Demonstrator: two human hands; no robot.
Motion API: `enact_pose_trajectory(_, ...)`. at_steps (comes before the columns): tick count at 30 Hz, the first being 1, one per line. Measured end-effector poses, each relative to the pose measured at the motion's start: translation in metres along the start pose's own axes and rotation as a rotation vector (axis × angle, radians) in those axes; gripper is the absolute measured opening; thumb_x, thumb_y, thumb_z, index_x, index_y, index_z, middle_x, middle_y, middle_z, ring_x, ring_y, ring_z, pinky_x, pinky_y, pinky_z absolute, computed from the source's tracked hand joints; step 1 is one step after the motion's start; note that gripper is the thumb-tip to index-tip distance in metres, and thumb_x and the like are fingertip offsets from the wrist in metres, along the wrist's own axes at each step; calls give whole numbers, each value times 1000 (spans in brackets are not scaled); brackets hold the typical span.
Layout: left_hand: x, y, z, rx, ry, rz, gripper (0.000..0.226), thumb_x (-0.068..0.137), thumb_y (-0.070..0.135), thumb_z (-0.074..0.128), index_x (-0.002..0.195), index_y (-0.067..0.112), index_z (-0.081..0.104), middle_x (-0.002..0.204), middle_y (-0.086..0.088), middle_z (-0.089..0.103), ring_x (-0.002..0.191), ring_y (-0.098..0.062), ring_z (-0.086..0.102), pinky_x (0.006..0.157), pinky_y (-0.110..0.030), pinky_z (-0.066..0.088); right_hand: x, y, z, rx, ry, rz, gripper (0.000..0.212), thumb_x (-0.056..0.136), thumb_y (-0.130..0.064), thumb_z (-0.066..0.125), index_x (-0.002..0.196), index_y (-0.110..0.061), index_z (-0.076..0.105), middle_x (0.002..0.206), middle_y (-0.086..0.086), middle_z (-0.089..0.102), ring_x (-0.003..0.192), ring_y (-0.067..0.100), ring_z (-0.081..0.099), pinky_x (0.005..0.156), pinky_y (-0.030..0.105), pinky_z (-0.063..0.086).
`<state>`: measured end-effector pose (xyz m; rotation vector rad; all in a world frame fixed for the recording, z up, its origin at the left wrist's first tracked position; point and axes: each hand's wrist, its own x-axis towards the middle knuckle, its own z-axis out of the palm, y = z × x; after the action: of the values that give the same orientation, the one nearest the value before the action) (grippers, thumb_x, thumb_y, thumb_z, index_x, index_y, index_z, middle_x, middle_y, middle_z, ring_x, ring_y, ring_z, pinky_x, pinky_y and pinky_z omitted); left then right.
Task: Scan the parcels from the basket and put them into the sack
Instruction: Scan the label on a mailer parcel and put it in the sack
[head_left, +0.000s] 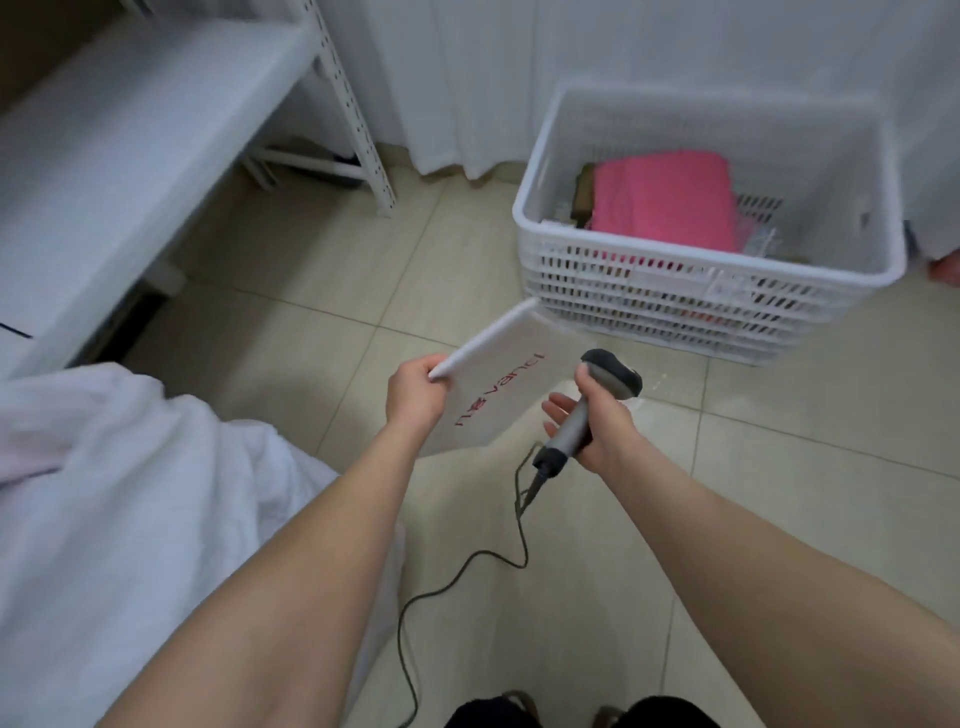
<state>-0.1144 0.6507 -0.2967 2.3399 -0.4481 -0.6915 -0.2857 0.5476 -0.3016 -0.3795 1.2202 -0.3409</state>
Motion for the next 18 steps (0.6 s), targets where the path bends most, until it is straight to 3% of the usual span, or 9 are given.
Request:
enact_pose_trajectory(3,-37,46,-55,84,-35,54,36,82,8,51,63,35,64,68,5,63,67,-21,53,59,-26,39,-66,-36,24,43,4,-10,39,88,-46,67,102,-12,53,101,12,67,90,25,67,82,39,55)
enact_pose_trajectory(6,-77,89,-110,245,-101,143,37,86,10,47,90,34,76,95,0,73,87,-23,65,74,-33,53,-136,-70,48,112,28,19,48,79,-47,76,103,-12,55,100,10,68,88,24,68,78,35,57)
enact_pose_trajectory(9,-121,125,-162,286,-101,235,38,88,11,48,100,35,75,104,3,73,95,-21,65,79,-33,52,-199,-92,70,-29,88,39,47,82,-24,78,120,-9,55,104,8,65,81,21,65,72,33,56)
enact_pose_trajectory(12,-164,143,-208,266,-84,284,39,89,8,49,106,34,73,115,9,69,105,-17,62,85,-31,49,-253,-100,95,-216,125,-52,48,84,-4,66,129,-3,50,111,14,62,95,28,62,88,41,53)
enact_pose_trajectory(15,-204,142,-248,325,-44,317,53,86,2,43,124,35,61,123,9,62,109,-18,57,82,-30,47,-304,-105,123,-236,62,-148,38,81,4,63,117,1,54,112,17,62,109,34,62,97,46,50)
enact_pose_trajectory(18,-239,127,-284,388,-4,322,57,89,2,40,137,32,50,133,6,55,118,-19,52,91,-34,45,-344,-97,150,-274,-83,-219,30,80,9,61,108,-1,56,114,18,63,109,35,62,99,51,49)
